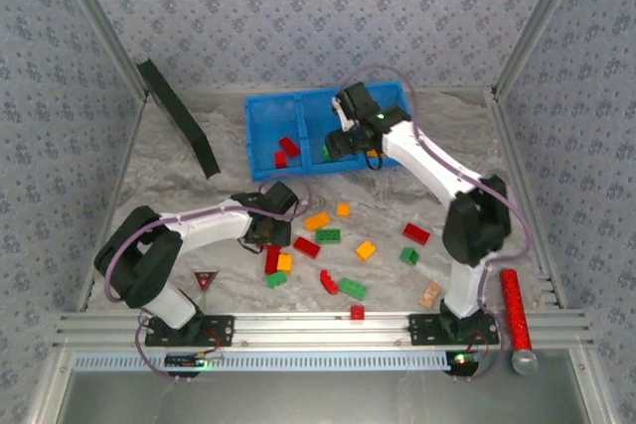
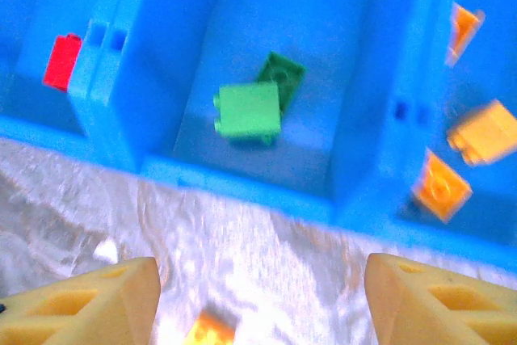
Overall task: Sort the legos into containers by color
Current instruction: Pick up the lego from the center of the table, then place the lego in the container.
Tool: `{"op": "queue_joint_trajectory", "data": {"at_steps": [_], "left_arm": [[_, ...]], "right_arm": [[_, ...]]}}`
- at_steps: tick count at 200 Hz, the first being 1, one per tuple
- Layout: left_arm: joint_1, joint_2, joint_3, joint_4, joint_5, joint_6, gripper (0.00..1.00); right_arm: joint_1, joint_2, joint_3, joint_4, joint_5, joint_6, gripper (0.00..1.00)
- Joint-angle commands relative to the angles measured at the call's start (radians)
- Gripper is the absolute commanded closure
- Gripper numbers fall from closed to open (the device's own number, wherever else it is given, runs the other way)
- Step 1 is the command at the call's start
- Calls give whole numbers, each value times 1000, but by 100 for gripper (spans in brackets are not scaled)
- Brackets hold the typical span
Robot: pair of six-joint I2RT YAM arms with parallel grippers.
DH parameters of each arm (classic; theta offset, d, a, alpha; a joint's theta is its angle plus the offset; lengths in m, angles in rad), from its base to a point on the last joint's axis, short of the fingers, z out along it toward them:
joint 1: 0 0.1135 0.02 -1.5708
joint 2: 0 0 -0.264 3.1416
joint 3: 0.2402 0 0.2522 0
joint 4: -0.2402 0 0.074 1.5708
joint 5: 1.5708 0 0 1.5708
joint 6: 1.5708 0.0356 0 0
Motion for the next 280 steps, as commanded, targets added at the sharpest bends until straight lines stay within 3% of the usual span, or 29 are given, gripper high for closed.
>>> {"op": "queue_joint_trajectory", "data": {"at_steps": [1,48,79,128,165,247,280], "left_arm": [[30,-25,88,-57,-17,41,57],[98,-37,314,-120,-65,167,59],[142,14,445,-71,-101,224,59],[216,199,626,18,-109,279,59],[264,364,741,23,-84,304,60],[297,564,851,4,-48,305,59],[297,578,829,12,-21,287,51]], "right_arm": [[0,-129,-164,-61,-22,126,28],[27,-387,-492,-49,-74,384,23],[75,-488,-601,-68,-99,548,22],[113,-546,-732,0,-164,692,19],[199,-584,-802,34,-109,809,19],[211,-564,-844,60,-103,827,18],[205,-535,-852,64,-113,826,18]]}}
